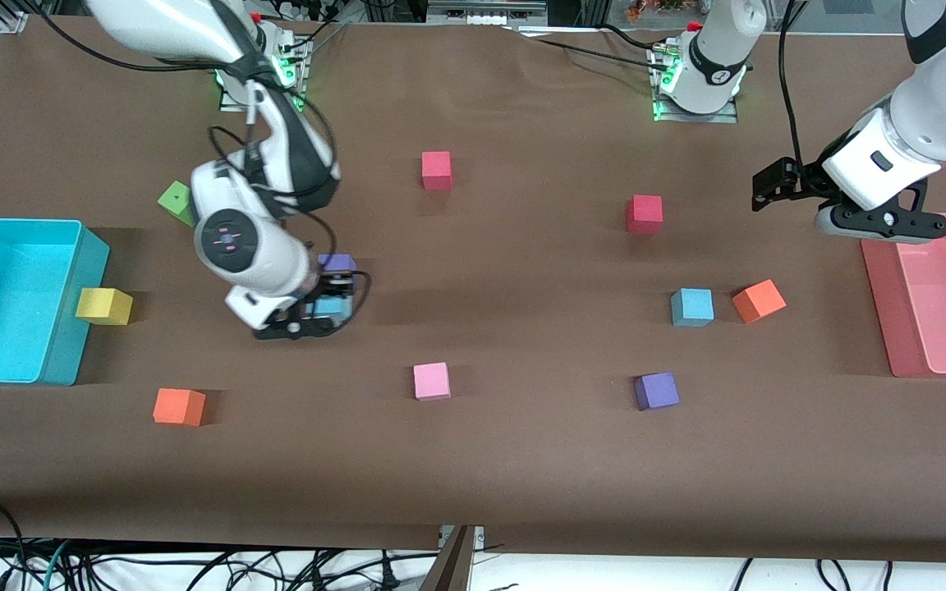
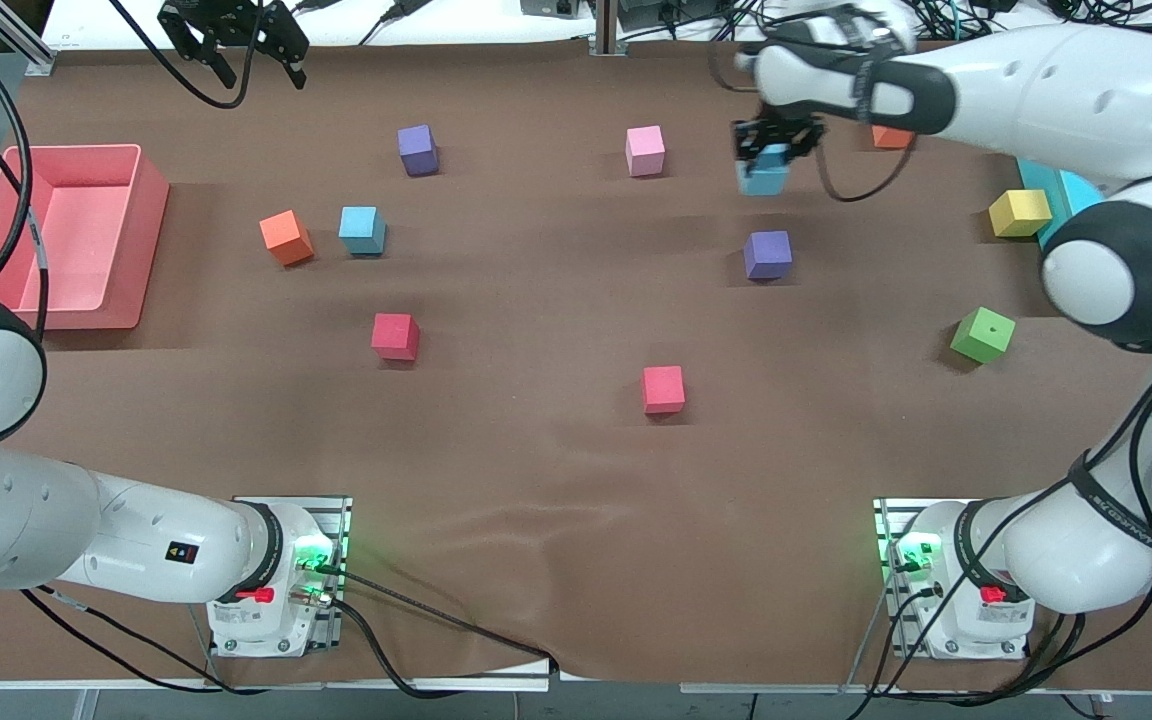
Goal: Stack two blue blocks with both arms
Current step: 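Carry the light blue cube with the right gripper to the table center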
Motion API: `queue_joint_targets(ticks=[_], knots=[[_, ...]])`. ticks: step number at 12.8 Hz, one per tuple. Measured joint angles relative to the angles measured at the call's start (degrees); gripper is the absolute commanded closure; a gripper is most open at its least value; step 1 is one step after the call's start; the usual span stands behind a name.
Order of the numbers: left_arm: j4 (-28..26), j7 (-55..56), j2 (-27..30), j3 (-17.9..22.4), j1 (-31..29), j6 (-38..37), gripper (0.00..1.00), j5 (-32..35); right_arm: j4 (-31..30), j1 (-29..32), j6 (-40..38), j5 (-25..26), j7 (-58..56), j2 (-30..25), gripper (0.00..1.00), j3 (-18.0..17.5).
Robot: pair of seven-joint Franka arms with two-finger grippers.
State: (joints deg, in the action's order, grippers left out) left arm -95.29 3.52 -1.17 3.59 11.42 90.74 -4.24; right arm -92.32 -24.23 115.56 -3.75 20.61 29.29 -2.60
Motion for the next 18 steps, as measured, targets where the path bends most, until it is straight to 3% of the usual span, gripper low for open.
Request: queue_joint_targets(ticks=[10, 14, 18], knots=[[0.00, 0.00, 0.00, 0.01, 0.00, 0.00, 0.00, -0.01, 9.20, -15.14, 0.06, -0.24, 15.52, 11.06, 1.00, -0.14], [0.00, 0.00, 0.00, 0.01, 0.00, 0.00, 0.00, -0.01, 15.07, -17.32, 0.51, -0.25, 16.58, 16.63, 1.00, -0.13], [0.00, 0.00, 0.00, 0.01, 0.00, 0.00, 0.00, -0.01, 16.85, -19.69, 3.11, -0.39, 17.36, 19.95, 1.00, -0.15]])
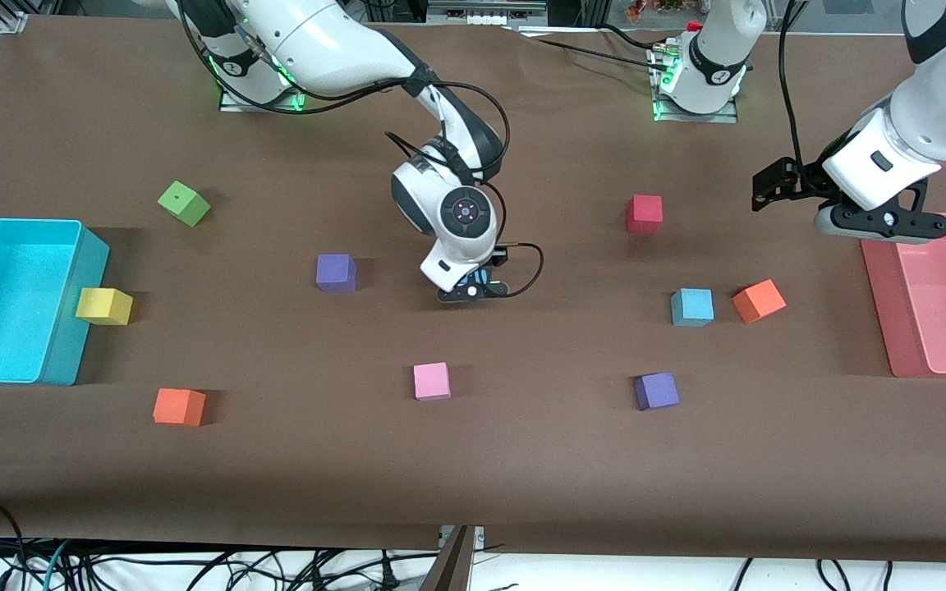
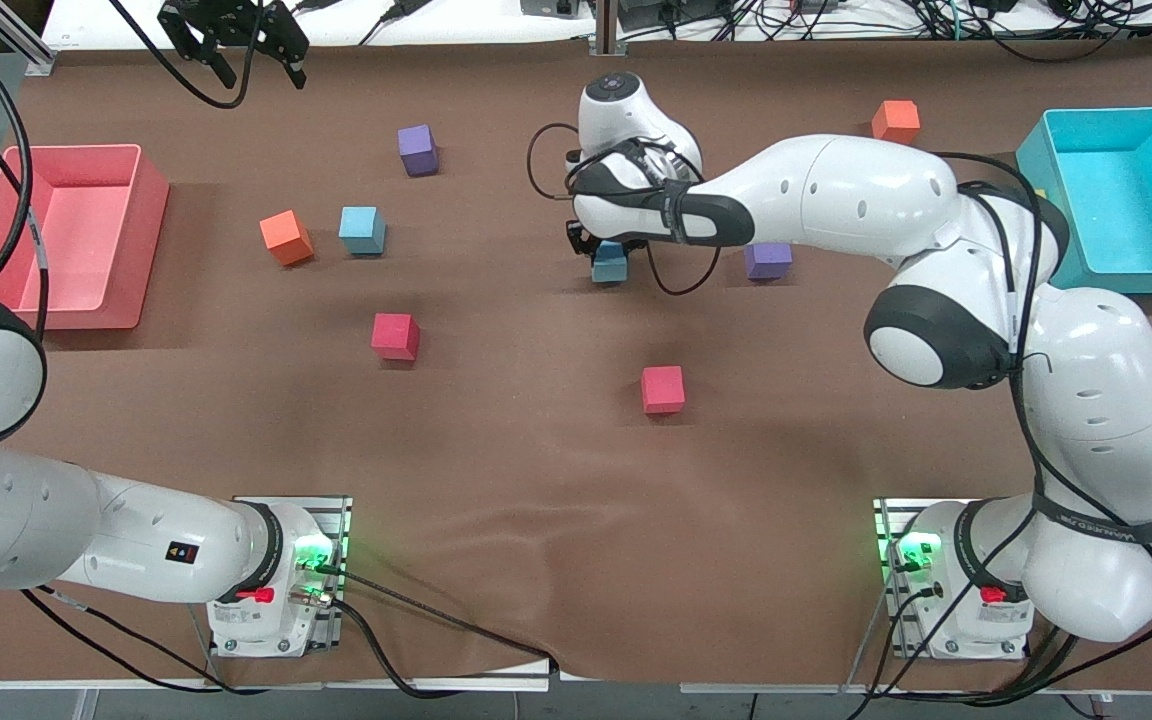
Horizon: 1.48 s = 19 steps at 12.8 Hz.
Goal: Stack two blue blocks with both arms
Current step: 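Carry the light blue cube with the right gripper to the table center, then lower and release the cube while the left gripper reaches the other cube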
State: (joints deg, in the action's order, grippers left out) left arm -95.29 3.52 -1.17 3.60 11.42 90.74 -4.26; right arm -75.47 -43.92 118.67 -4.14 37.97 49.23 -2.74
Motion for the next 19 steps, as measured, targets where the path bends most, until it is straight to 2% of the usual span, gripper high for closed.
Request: queue_joint_targets(ticks=[1, 2, 11, 15, 17, 19], knots=[[0.00, 0.00, 0.00, 0.00, 0.00, 0.00, 0.00, 0.00, 0.03, -0.66, 0.18, -0.19, 0.23, 0.11, 0.43, 0.00], [0.00, 0.00, 0.00, 0.00, 0.00, 0.00, 0.00, 0.00, 0.12, -1.23, 0.30, -0.27, 0.52, 0.11, 0.00, 0.00], [0.00, 0.00, 0.00, 0.00, 0.00, 0.00, 0.00, 0.00, 0.93, -1.62, 4.68, -0.27, -0.95, 0.10, 0.00, 0.56], [0.00, 0.00, -0.16, 0.14, -0.08, 0.00, 0.00, 0.00, 3.08, 0.01, 4.34, -0.39, -6.81, -0.54, 0.00, 0.76], [-0.03, 0.00, -0.37, 0.27, -0.30, 0.38, 0.00, 0.00, 3.31, 0.76, 3.88, -2.71, -13.32, -1.19, 0.00, 1.02], [-0.93, 0.00, -0.82, 0.38, -0.47, 1.91, 0.00, 0.00, 3.25, 1.68, 3.22, -7.27, -23.36, -2.38, 0.00, 1.49]])
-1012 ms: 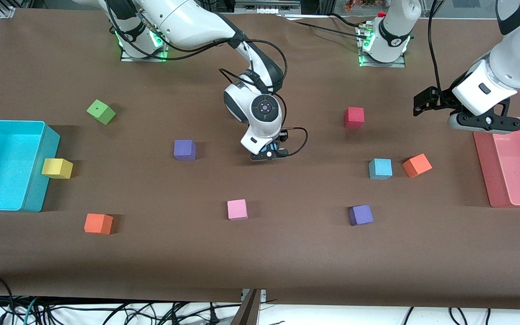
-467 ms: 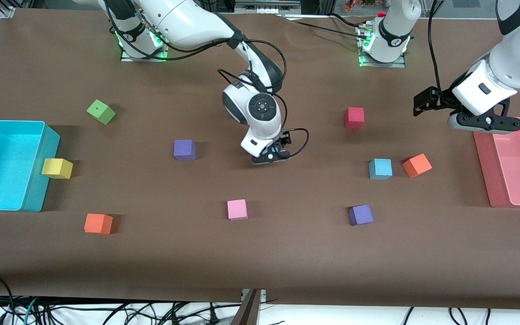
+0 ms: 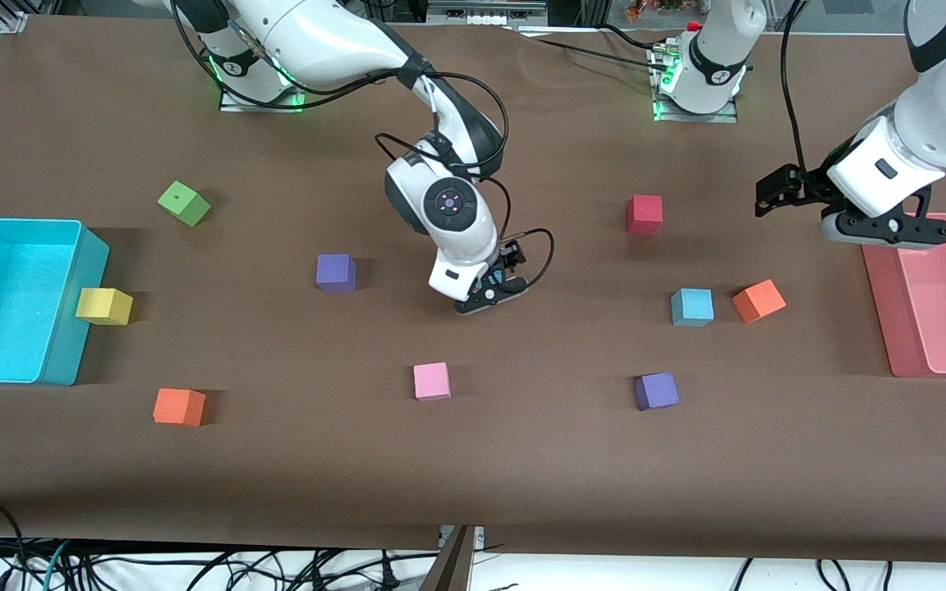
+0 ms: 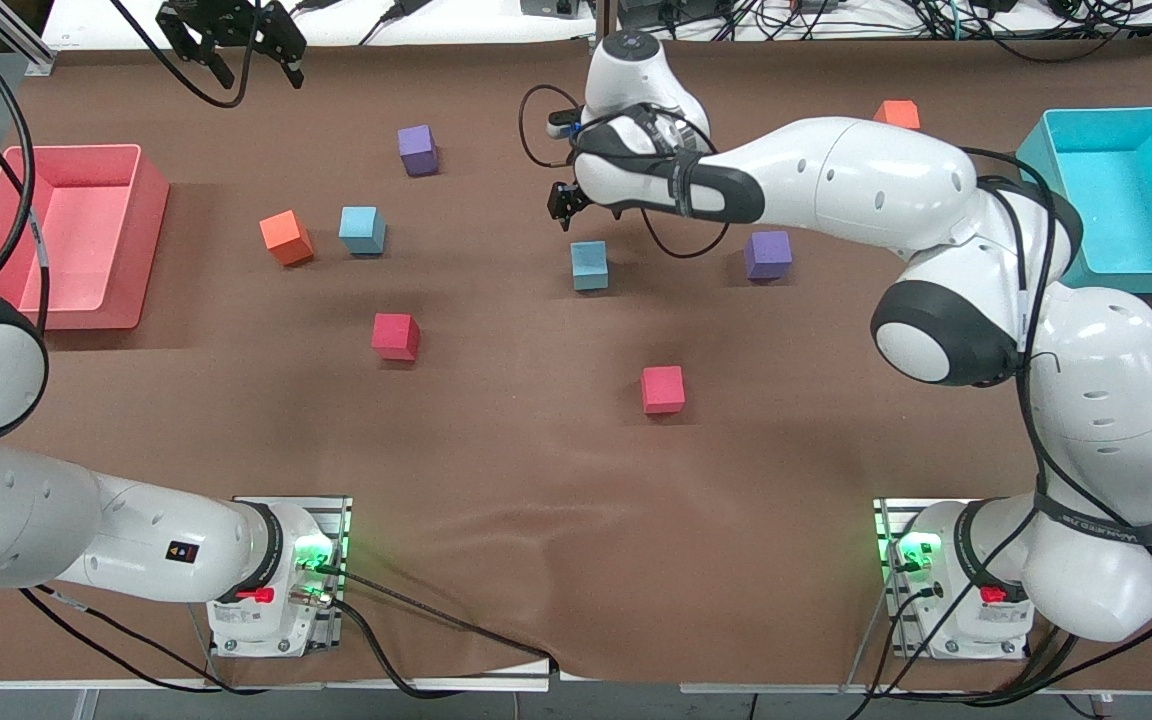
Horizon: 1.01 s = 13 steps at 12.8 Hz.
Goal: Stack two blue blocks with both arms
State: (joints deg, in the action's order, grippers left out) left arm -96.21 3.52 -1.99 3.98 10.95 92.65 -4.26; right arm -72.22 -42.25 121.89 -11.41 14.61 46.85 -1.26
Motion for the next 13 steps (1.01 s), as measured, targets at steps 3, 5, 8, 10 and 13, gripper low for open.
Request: queue_joint_targets(ticks=[3, 5, 8, 10, 13], knots=[[-5.61, 0.00, -1.16, 0.05, -0.09, 6.61, 0.00, 0.00, -2.69, 2.68, -0.34, -2.18, -12.84, -3.42, 0.00, 0.05], [-7.31, 0.00, -1.70, 0.06, -0.11, 7.84, 0.00, 0.00, -9.30, 4.37, 3.70, -5.66, -21.52, -7.16, 0.00, 0.07], [-8.44, -0.01, -2.88, 0.09, -0.38, 7.89, 0.00, 0.00, -23.21, 5.69, 13.83, -17.89, -39.70, -13.02, 0.00, 0.07], [-9.06, -0.01, -4.06, 0.30, -0.67, 7.94, 0.00, 0.00, -29.24, 5.61, 18.24, -24.98, -50.17, -15.04, 0.00, -0.01], [-10.50, -0.01, -7.92, 0.34, -0.68, 13.14, 0.00, 0.00, -33.45, 5.53, 21.22, -35.91, -65.57, -15.39, 0.00, -0.12]])
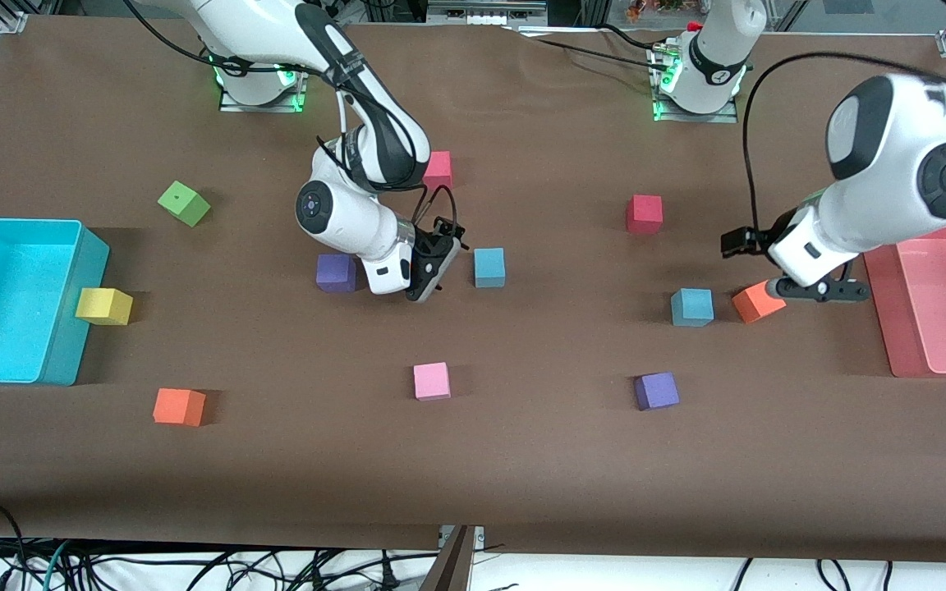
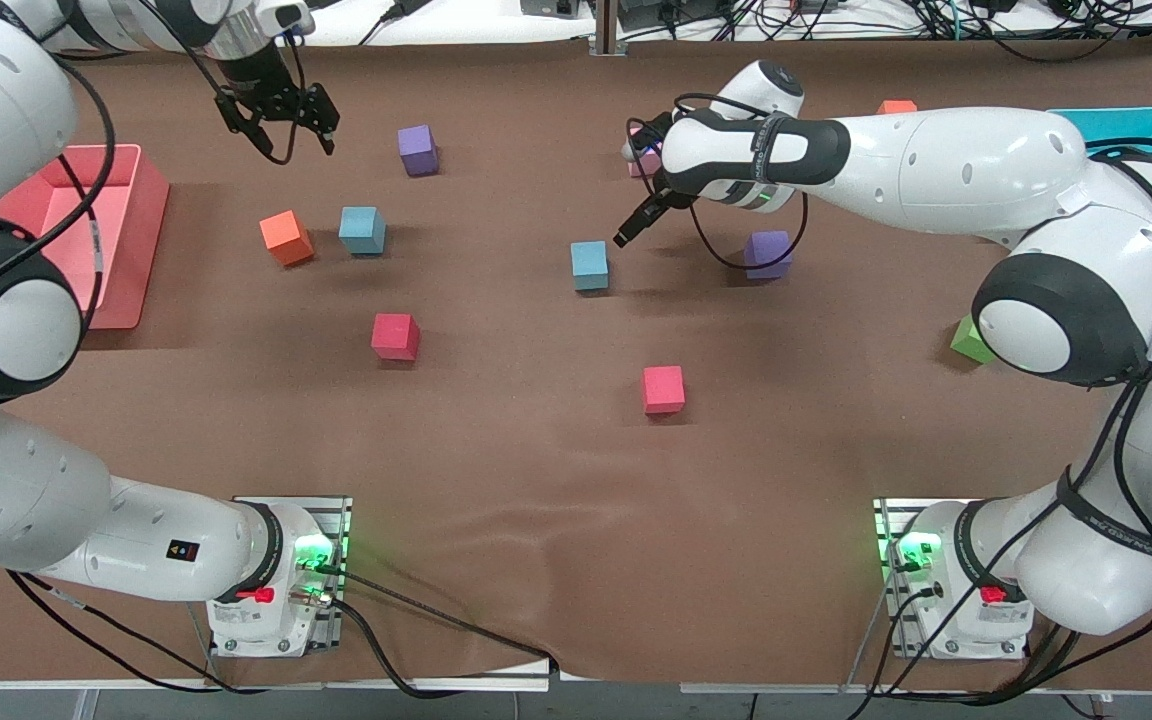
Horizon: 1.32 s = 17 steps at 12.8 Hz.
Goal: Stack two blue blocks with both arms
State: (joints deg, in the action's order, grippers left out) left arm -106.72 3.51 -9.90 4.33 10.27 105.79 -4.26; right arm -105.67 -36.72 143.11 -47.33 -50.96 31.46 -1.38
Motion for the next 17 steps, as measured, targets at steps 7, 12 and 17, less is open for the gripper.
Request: queue_joint_targets(ticks=[7, 12, 17], knots=[[-7.97, -0.09, -7.46, -0.27, 0.14, 20.42, 0.00, 0.00, -5.73, -0.02, 2.52, -23.24, -30.67, 0.07, 0.00, -0.43], [-11.05, -0.14, -13.08, -0.73, 2.00, 29.25, 0.00, 0.00, -6.11, -0.22, 2.44, -23.44, -33.20, 0.85, 0.00, -1.14], [-13.80, -1.40, -14.72, -0.65, 2.31, 34.21, 0.00, 0.00, -6.15, -0.41, 2.40, -29.56, -42.70, 2.63, 0.00, -2.36]])
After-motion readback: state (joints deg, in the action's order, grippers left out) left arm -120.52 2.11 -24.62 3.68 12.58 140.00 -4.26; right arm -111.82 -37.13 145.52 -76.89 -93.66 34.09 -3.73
